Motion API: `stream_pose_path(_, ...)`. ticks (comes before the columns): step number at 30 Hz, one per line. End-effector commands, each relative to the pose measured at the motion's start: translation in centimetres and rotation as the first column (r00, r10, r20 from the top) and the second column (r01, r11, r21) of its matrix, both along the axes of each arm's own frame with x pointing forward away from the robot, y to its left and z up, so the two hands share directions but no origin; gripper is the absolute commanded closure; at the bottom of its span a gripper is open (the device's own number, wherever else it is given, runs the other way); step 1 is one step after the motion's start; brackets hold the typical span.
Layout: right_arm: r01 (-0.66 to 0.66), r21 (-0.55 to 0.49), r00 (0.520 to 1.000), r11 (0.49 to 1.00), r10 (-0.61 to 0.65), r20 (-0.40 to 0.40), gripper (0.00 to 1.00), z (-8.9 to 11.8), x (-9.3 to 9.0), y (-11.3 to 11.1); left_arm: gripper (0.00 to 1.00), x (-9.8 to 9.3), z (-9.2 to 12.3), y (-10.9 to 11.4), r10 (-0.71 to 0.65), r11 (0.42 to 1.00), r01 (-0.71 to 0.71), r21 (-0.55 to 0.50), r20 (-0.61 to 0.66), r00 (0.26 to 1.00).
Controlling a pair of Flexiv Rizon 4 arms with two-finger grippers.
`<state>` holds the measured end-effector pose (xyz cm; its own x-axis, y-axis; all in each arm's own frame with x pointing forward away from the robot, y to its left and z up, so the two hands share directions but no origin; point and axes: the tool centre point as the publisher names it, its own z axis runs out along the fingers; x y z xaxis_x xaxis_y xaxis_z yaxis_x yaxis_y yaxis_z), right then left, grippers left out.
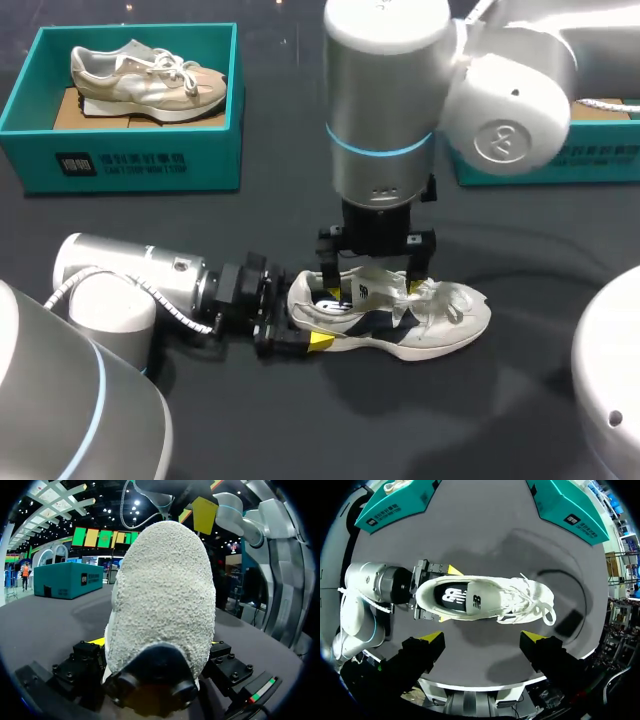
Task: Take the shoe out of the shoebox, open the shoe tongue, remove and reinsert the insole, then place the shoe into the shoebox
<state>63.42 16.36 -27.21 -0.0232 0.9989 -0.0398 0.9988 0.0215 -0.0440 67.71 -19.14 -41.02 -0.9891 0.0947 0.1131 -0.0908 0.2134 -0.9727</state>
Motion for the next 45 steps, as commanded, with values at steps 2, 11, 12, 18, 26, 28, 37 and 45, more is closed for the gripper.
stream_pose_path(2, 0.025, -0.169, 0.999, 0.985, -0.030, -0.026, 0.00, -0.9, 0.5, 1.9, 1.00, -0.1, -0.2, 0.0, 0.003, 1.000, -0.003, 0.001, 0.000, 1.000)
stream_pose_path(11, 0.040, -0.208, 0.999, 0.977, -0.043, -0.012, 0.00, -1.5, 1.3, 2.0, 1.00, -0.1, -0.2, 0.0, 0.003, 1.000, -0.003, 0.001, 0.000, 1.000)
stream_pose_path(12, 0.050, -0.209, 0.999, 0.977, -0.052, -0.003, 0.00, -1.6, 1.5, 1.9, 1.00, -0.1, -0.2, 0.0, 0.003, 1.000, -0.003, 0.001, 0.000, 1.000)
stream_pose_path(18, 0.092, -0.259, 0.996, 0.961, -0.089, 0.024, 0.00, -2.4, 2.2, 1.8, 1.00, -0.1, -0.2, 0.0, 0.003, 1.000, -0.003, 0.001, 0.000, 1.000)
stream_pose_path(26, 0.116, -0.282, 0.993, 0.952, -0.111, 0.036, 0.00, -3.4, 2.7, 1.3, 1.00, -0.1, -0.2, 0.0, 0.003, 1.000, -0.003, 0.001, 0.000, 1.000)
stream_pose_path(28, 0.123, -0.305, 0.992, 0.944, -0.114, 0.049, 0.00, -3.6, 2.7, 1.3, 1.00, -0.1, -0.2, 0.0, 0.003, 1.000, -0.003, 0.001, 0.000, 1.000)
stream_pose_path(37, 0.131, -0.356, 0.991, 0.925, -0.111, 0.075, 0.00, -4.8, 2.7, 1.0, 1.00, -0.1, -0.2, 0.0, 0.003, 1.000, -0.003, 0.001, 0.000, 1.000)
stream_pose_path(45, 0.150, -0.374, 0.988, 0.915, -0.124, 0.093, 0.02, -6.1, 2.9, 0.3, 1.00, -0.1, -0.2, 0.0, 0.003, 1.000, -0.003, 0.001, 0.000, 1.000)
